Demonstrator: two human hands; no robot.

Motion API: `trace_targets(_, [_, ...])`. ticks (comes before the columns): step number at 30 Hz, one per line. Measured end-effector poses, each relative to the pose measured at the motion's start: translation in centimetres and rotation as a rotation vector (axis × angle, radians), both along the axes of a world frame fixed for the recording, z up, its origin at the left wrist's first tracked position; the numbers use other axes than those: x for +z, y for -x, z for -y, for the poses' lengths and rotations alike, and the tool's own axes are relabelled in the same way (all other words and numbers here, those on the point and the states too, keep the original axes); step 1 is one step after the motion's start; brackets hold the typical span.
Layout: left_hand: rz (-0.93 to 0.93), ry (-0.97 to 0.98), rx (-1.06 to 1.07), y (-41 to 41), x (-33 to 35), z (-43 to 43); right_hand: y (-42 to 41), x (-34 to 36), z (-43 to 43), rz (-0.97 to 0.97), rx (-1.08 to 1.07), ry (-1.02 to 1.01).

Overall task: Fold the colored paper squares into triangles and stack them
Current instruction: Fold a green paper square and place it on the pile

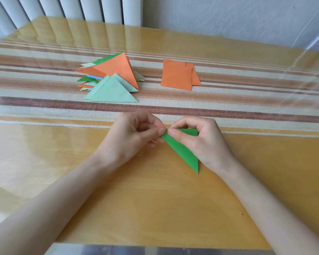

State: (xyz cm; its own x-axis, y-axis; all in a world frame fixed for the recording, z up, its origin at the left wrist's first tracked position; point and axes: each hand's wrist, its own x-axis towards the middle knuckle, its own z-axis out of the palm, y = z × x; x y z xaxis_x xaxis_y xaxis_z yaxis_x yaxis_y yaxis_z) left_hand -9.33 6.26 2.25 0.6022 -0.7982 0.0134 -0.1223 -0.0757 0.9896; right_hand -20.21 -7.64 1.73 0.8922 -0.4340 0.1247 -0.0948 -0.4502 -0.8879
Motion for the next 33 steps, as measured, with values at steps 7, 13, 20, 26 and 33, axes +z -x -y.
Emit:
trace_targets(7, [-0.078,-0.022,0.055,-0.9,0.2,-0.2,0.6,0.6,1.3,0.048,-0.077,-0.162])
trace_targets(13, [-0.173,-0.023,0.067,-1.2,0.5,-0.5,1.0,0.8,1.6,0.06,-0.109,-0.241])
trace_targets(20, [-0.26,0.114,0.008,-1.3,0.5,-0.5,1.0,1.2,1.3,0.115,-0.216,-0.325])
trace_targets(26, [-0.117,0.104,0.061,-1.1,0.6,-0.2,0.8,1.2,1.1,0.142,-0.174,-0.352])
trace_targets(33, [-0.2,0.085,0.131,-1.1,0.3,0.0,1.2,1.1,0.8,0.067,0.116,-0.236])
